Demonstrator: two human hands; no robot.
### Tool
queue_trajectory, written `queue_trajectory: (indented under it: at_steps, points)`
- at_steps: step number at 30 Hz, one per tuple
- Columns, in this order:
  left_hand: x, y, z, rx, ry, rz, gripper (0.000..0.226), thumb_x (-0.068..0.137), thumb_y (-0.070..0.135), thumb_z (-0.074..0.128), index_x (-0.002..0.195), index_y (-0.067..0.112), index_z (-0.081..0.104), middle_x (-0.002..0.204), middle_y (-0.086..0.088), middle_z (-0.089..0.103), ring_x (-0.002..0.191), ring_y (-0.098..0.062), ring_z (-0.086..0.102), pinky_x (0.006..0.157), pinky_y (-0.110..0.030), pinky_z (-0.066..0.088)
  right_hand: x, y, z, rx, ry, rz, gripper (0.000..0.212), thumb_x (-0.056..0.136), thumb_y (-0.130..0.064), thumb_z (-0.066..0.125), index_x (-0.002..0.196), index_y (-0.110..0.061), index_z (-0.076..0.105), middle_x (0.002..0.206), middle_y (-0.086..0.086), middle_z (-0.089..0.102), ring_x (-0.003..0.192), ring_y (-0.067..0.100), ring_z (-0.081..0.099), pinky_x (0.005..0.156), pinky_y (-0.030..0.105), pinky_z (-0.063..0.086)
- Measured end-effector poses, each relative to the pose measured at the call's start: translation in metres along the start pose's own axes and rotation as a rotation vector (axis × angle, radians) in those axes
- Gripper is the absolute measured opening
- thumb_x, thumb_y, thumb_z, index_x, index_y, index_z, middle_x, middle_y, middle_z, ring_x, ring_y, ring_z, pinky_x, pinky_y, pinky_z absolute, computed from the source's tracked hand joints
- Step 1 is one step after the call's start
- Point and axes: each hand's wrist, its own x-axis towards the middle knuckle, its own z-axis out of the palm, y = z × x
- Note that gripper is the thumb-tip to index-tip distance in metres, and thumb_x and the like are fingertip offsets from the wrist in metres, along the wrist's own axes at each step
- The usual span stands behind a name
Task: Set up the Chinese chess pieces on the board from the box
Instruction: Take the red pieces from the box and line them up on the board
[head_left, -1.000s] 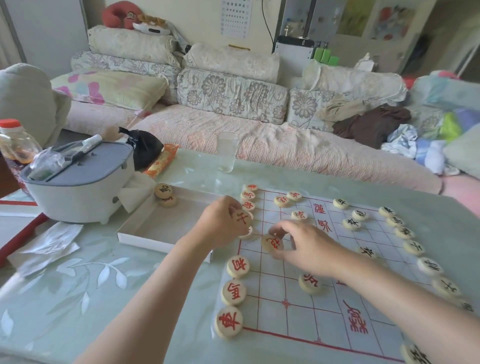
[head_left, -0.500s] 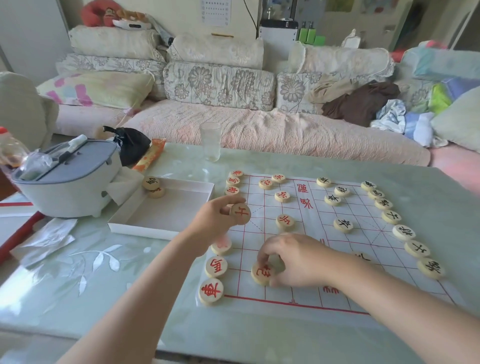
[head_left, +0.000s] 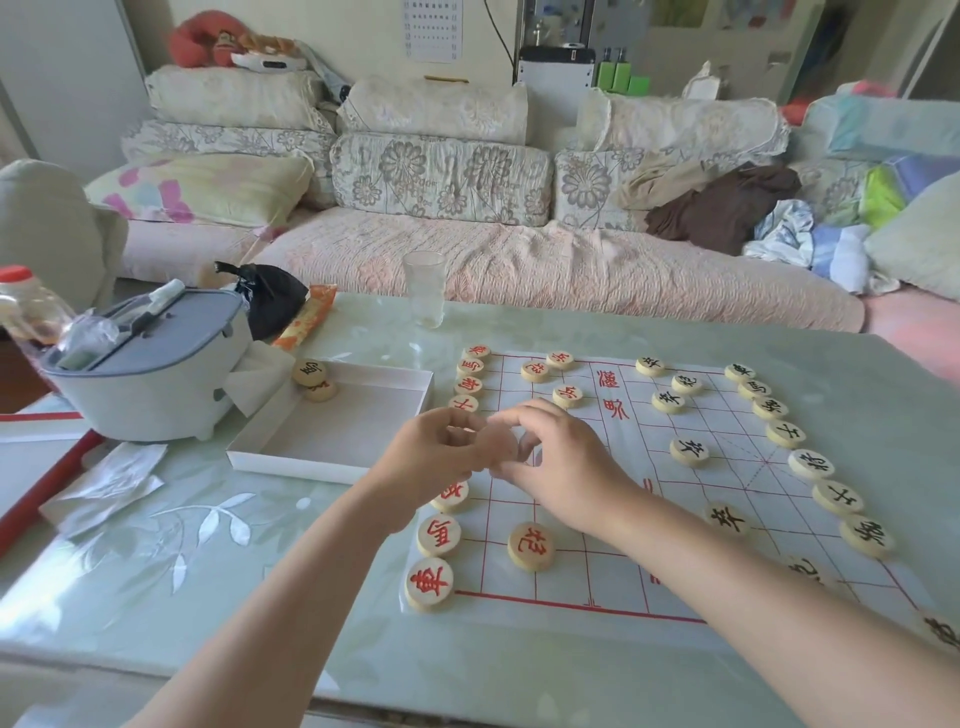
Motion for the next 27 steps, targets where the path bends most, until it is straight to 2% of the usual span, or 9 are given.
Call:
queue_trajectory:
  at_steps: [3, 5, 7, 9, 11, 15, 18, 22, 27]
  points:
    - [0.003, -0.001, -0.006, -0.031, -0.007, -0.007, 0.021, 0.081, 0.012, 0.074, 0.102, 0.014, 0.068, 0.074, -0.004, 0.07, 0.063, -0.013, 0.057, 0.067, -0.028, 0.049, 0.006, 0.003, 0.007, 0.002, 0.006, 0.01, 0.045, 0.079, -0.024, 0.082, 0.121, -0.026, 0.066, 0.109, -0.013, 0.059, 0.086, 0.005, 0.059, 0.072, 0.011, 0.042]
    - [0.007, -0.002, -0.01, 0.052, 0.012, 0.022, 0.02, 0.082, 0.017, 0.074, 0.101, 0.017, 0.067, 0.081, -0.001, 0.073, 0.067, -0.011, 0.061, 0.071, -0.027, 0.051, 0.011, 0.005, 0.011, -0.007, 0.004, 0.036, 0.043, 0.081, -0.027, 0.08, 0.121, -0.026, 0.065, 0.112, -0.014, 0.06, 0.085, 0.003, 0.059, 0.071, 0.01, 0.041]
    - [0.011, -0.006, -0.018, 0.305, 0.089, 0.109, 0.018, 0.085, 0.021, 0.07, 0.102, 0.023, 0.066, 0.094, 0.007, 0.07, 0.079, -0.008, 0.063, 0.075, -0.022, 0.05, 0.016, 0.006, 0.015, -0.025, 0.008, 0.096, 0.041, 0.084, -0.034, 0.076, 0.122, -0.026, 0.064, 0.115, -0.014, 0.061, 0.086, 0.003, 0.059, 0.072, 0.012, 0.042]
    - [0.016, -0.014, -0.031, 0.694, 0.166, 0.213, 0.023, 0.088, 0.019, 0.063, 0.108, 0.029, 0.065, 0.104, 0.009, 0.063, 0.094, -0.013, 0.056, 0.08, -0.024, 0.046, 0.023, 0.009, 0.021, -0.057, 0.014, 0.181, 0.041, 0.085, -0.04, 0.074, 0.121, -0.026, 0.063, 0.115, -0.014, 0.062, 0.093, 0.006, 0.06, 0.075, 0.018, 0.043]
    - [0.02, -0.021, -0.045, 0.908, 0.183, 0.251, 0.028, 0.088, 0.021, 0.058, 0.112, 0.034, 0.064, 0.107, 0.008, 0.059, 0.101, -0.016, 0.049, 0.083, -0.026, 0.042, 0.03, 0.01, 0.03, -0.077, 0.005, 0.26, 0.041, 0.083, -0.046, 0.074, 0.118, -0.027, 0.064, 0.112, -0.013, 0.064, 0.099, 0.009, 0.061, 0.076, 0.021, 0.043]
    - [0.022, -0.026, -0.05, 0.936, 0.036, 0.271, 0.03, 0.081, 0.027, 0.068, 0.109, 0.038, 0.066, 0.105, 0.01, 0.051, 0.106, -0.016, 0.045, 0.087, -0.023, 0.037, 0.047, 0.005, 0.045, -0.122, -0.05, 0.322, 0.036, 0.077, -0.054, 0.077, 0.101, -0.029, 0.065, 0.096, -0.014, 0.064, 0.088, 0.006, 0.061, 0.067, 0.021, 0.046]
    - [0.022, -0.029, -0.05, 1.015, -0.004, 0.269, 0.035, 0.074, 0.043, 0.074, 0.108, 0.04, 0.065, 0.108, 0.01, 0.048, 0.106, -0.015, 0.041, 0.089, -0.027, 0.039, 0.055, 0.002, 0.053, -0.16, -0.08, 0.339, 0.034, 0.074, -0.054, 0.079, 0.092, -0.029, 0.066, 0.089, -0.015, 0.063, 0.084, 0.006, 0.06, 0.068, 0.023, 0.048]
    - [0.023, -0.033, -0.054, 1.028, -0.015, 0.2, 0.054, 0.07, 0.052, 0.076, 0.117, 0.034, 0.057, 0.117, 0.005, 0.047, 0.109, -0.017, 0.037, 0.091, -0.031, 0.04, 0.054, 0.004, 0.062, -0.21, -0.123, 0.319, 0.03, 0.077, -0.056, 0.075, 0.093, -0.031, 0.066, 0.094, -0.015, 0.063, 0.088, 0.009, 0.059, 0.065, 0.024, 0.043]
    - [0.028, -0.03, -0.064, 0.958, 0.0, 0.186, 0.054, 0.075, 0.048, 0.073, 0.122, 0.031, 0.053, 0.119, 0.003, 0.043, 0.113, -0.018, 0.036, 0.093, -0.035, 0.042, 0.058, -0.002, 0.061, -0.288, -0.131, 0.27, 0.021, 0.087, -0.053, 0.061, 0.094, -0.034, 0.067, 0.106, -0.01, 0.054, 0.099, 0.014, 0.057, 0.076, 0.031, 0.042]
